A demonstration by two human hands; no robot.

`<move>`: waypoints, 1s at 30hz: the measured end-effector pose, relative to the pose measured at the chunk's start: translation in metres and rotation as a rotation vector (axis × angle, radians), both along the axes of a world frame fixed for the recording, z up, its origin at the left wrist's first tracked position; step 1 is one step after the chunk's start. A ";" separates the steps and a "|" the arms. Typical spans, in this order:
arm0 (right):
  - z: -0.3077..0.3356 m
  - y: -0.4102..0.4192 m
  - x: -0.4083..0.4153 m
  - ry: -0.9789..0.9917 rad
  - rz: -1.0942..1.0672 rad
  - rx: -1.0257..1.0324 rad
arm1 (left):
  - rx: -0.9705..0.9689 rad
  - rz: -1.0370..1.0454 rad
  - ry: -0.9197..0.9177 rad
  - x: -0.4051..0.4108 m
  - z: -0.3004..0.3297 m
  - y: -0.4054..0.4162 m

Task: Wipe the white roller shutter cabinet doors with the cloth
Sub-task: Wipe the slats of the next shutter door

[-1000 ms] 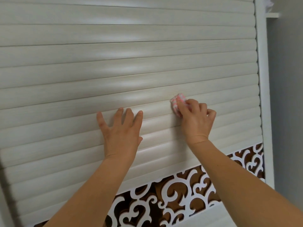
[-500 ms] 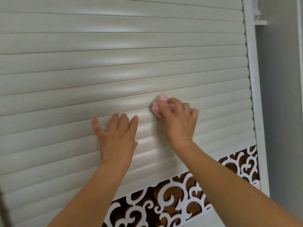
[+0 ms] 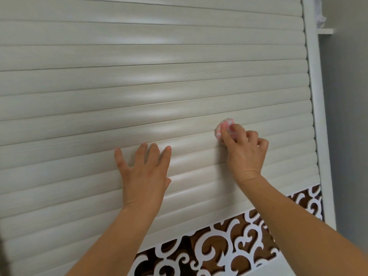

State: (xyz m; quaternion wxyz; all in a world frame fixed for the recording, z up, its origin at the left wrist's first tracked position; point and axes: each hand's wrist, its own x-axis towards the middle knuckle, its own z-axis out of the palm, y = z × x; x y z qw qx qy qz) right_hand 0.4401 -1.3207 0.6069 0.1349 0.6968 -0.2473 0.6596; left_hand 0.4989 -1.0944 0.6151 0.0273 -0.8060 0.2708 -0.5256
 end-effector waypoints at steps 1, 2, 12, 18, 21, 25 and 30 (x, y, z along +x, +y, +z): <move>0.001 -0.006 -0.005 0.041 0.014 0.093 | 0.000 -0.004 0.004 -0.002 0.001 0.000; 0.002 -0.009 -0.010 0.075 0.029 0.187 | 0.001 -0.010 0.007 -0.003 0.002 -0.001; 0.025 0.002 -0.010 -0.278 0.515 0.453 | 0.134 0.006 0.045 -0.019 0.020 -0.017; 0.038 0.057 0.015 -0.359 0.717 -0.033 | 0.060 -0.043 -0.024 -0.009 0.017 -0.015; 0.032 0.075 0.034 -0.246 0.733 -0.148 | 0.031 -0.100 -0.075 -0.001 0.016 -0.014; 0.014 0.065 0.054 -0.152 0.635 -0.291 | -0.002 -0.174 -0.156 0.004 0.013 -0.015; 0.014 0.025 0.046 -0.141 0.561 -0.290 | -0.006 -0.170 -0.155 0.006 0.012 -0.013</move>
